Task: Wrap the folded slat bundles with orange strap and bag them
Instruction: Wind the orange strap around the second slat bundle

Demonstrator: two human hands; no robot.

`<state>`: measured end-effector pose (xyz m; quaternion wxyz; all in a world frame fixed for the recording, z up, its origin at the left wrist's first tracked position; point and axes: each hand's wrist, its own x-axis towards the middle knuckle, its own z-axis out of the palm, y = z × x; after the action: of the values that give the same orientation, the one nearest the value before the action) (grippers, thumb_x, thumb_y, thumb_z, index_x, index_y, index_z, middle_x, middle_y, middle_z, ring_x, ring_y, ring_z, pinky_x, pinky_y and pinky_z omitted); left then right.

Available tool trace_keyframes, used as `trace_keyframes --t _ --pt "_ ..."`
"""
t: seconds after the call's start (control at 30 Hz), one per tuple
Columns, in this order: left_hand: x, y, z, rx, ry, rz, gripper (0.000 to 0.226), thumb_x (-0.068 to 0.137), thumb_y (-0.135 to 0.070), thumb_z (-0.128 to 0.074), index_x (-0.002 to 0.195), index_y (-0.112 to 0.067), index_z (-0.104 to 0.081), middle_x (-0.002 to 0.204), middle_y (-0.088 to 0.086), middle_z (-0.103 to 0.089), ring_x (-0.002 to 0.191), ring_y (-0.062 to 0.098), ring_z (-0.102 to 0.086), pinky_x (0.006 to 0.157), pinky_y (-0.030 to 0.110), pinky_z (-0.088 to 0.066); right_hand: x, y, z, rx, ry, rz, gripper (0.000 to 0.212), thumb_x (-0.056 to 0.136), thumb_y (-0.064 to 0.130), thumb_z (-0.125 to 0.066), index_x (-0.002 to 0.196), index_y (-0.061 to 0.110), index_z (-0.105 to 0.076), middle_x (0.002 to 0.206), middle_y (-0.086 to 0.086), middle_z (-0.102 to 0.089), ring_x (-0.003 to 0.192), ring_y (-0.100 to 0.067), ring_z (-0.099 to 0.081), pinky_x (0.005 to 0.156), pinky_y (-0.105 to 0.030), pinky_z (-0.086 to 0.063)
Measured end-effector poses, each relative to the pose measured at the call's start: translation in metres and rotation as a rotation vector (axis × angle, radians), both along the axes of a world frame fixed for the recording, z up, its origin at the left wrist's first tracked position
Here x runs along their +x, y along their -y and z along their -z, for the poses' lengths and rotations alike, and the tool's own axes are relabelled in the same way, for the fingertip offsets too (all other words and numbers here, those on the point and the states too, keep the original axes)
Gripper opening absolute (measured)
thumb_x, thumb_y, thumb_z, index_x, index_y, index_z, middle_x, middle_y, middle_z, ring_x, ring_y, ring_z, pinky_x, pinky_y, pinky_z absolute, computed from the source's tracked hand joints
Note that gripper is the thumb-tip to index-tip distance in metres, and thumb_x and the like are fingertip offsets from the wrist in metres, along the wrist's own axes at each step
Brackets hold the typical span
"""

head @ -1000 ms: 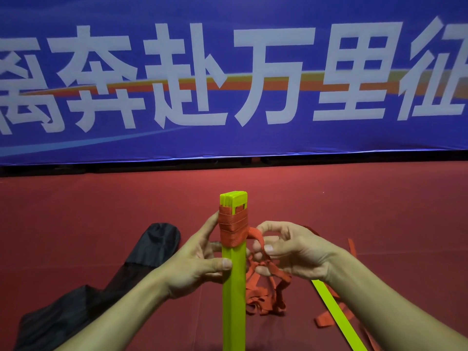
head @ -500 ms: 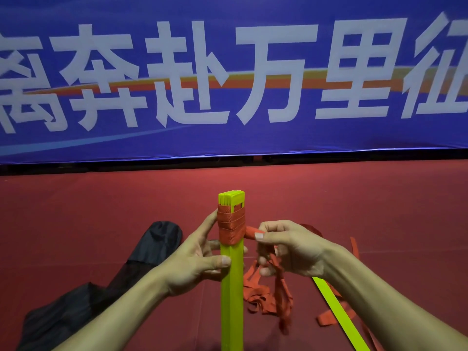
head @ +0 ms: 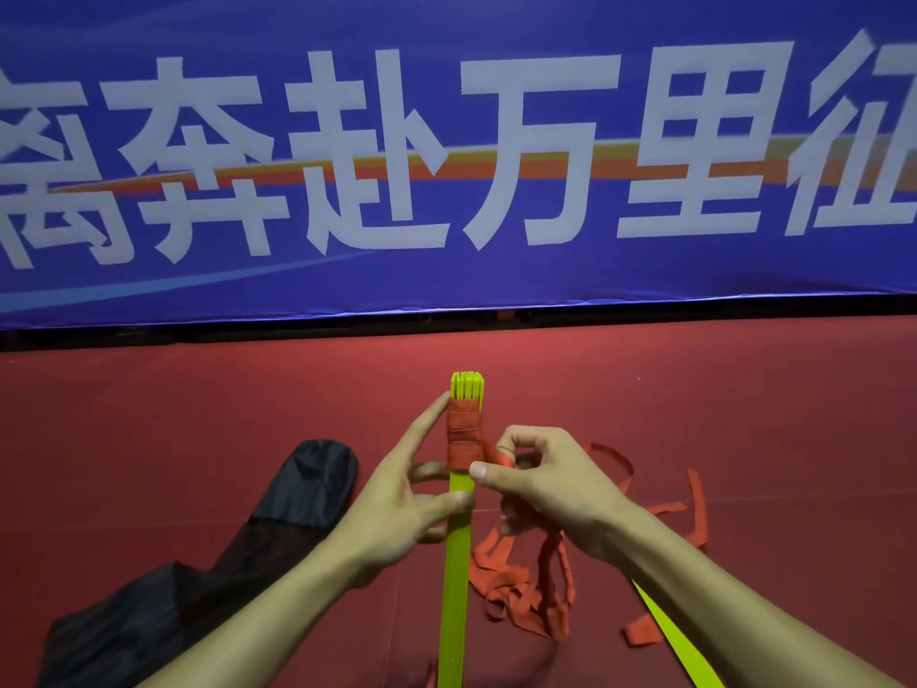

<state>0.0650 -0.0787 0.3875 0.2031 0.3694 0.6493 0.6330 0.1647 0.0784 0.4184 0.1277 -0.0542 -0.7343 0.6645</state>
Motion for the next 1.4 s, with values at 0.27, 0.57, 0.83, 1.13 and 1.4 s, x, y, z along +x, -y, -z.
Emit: trace_keyframes --t 0.27,0.57,0.83,1.13,1.4 --pt "0.008 -0.01 -0.003 -0.002 -0.15 -0.138 0.098 0.081 0.006 -0.075 0.132 -0.07 -0.04 0.099 -0.004 -0.073 0.079 0.032 -0.069 0.064 0.031 -0.056 -0.003 0.005 0.005 0.158 0.014 0.222 0.041 0.081 0.032 -0.078 0.065 0.012 -0.045 0.051 -0.013 -0.061 0.041 -0.023 -0.056 0.043 -0.027 -0.04" --pt "0.014 -0.016 -0.009 -0.046 -0.255 -0.207 0.101 0.078 -0.006 -0.083 0.138 -0.068 -0.031 0.102 0.006 -0.071 0.065 0.027 -0.067 0.072 0.045 -0.062 -0.006 0.006 0.004 0.201 -0.085 0.332 0.049 0.072 0.03 -0.085 0.053 0.017 -0.041 0.047 -0.004 -0.051 0.041 -0.017 -0.048 0.044 -0.027 -0.04" --pt "0.009 -0.016 -0.006 0.011 -0.161 -0.127 0.09 0.076 0.005 -0.081 0.143 -0.039 -0.039 0.112 -0.005 -0.073 0.102 0.017 -0.071 0.076 0.028 -0.058 -0.007 0.001 0.003 0.265 -0.137 0.298 0.046 0.075 0.031 -0.081 0.055 0.019 -0.042 0.044 0.001 -0.053 0.045 -0.018 -0.052 0.05 -0.033 -0.044" --pt "0.003 -0.006 -0.008 -0.017 0.039 0.087 0.09 0.074 0.002 -0.075 0.14 -0.048 -0.04 0.125 0.006 -0.064 0.087 0.021 -0.07 0.066 0.03 -0.055 -0.004 -0.007 -0.001 0.101 -0.091 0.199 0.028 0.082 0.017 -0.077 0.069 0.012 -0.053 0.057 -0.004 -0.045 0.054 -0.018 -0.044 0.057 -0.043 -0.054" --pt "0.005 0.001 -0.008 -0.069 0.001 0.134 0.092 0.087 0.008 -0.065 0.136 -0.058 -0.023 0.1 -0.002 -0.075 0.069 0.009 -0.068 0.068 0.029 -0.056 0.003 -0.003 -0.007 -0.01 -0.008 0.105 0.019 0.084 0.014 -0.075 0.078 0.008 -0.058 0.061 -0.005 -0.043 0.052 -0.011 -0.047 0.061 -0.042 -0.058"
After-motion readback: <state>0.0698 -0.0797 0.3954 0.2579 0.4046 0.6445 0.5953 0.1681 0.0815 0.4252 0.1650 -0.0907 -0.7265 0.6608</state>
